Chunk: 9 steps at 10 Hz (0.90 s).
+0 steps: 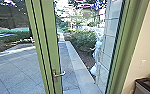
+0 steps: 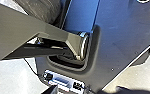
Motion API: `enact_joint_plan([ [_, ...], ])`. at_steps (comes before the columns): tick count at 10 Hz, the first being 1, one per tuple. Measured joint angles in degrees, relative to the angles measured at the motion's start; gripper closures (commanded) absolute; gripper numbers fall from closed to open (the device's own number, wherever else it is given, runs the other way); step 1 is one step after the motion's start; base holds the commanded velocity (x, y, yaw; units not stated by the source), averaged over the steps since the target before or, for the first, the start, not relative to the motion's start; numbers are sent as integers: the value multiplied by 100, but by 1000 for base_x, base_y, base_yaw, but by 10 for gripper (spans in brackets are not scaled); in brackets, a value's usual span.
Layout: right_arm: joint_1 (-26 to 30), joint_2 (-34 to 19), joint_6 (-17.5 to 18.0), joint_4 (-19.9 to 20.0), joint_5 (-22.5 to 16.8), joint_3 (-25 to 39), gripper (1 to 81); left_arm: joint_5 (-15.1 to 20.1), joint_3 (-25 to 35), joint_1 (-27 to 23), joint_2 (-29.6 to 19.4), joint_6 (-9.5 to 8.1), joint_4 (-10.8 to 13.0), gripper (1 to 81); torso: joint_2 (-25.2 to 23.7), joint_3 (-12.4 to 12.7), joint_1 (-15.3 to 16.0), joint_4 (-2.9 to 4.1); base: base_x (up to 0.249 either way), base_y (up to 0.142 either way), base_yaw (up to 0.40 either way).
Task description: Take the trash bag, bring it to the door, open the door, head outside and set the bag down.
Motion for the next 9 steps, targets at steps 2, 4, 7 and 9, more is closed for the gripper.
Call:
enact_joint_plan([
  [2, 4, 11, 0, -5, 2, 0, 10, 2, -5, 5, 2, 0, 1, 811, 0, 0, 0, 0, 0, 0, 320],
  [4, -11, 22, 0, -6, 0, -2, 10, 9, -11, -4, 20, 0, 1, 811, 0, 0, 0, 0, 0, 0, 319],
  [7, -13, 26, 0, -9, 2, -4, 10, 7, -15, -9, 61, 0, 6, 811, 0, 0, 0, 0, 0, 0, 319],
  [9, -13, 26, 0, -9, 11, -9, 10, 11, -15, -9, 63, 0, 9, 811, 0, 0, 0, 0, 0, 0, 318],
])
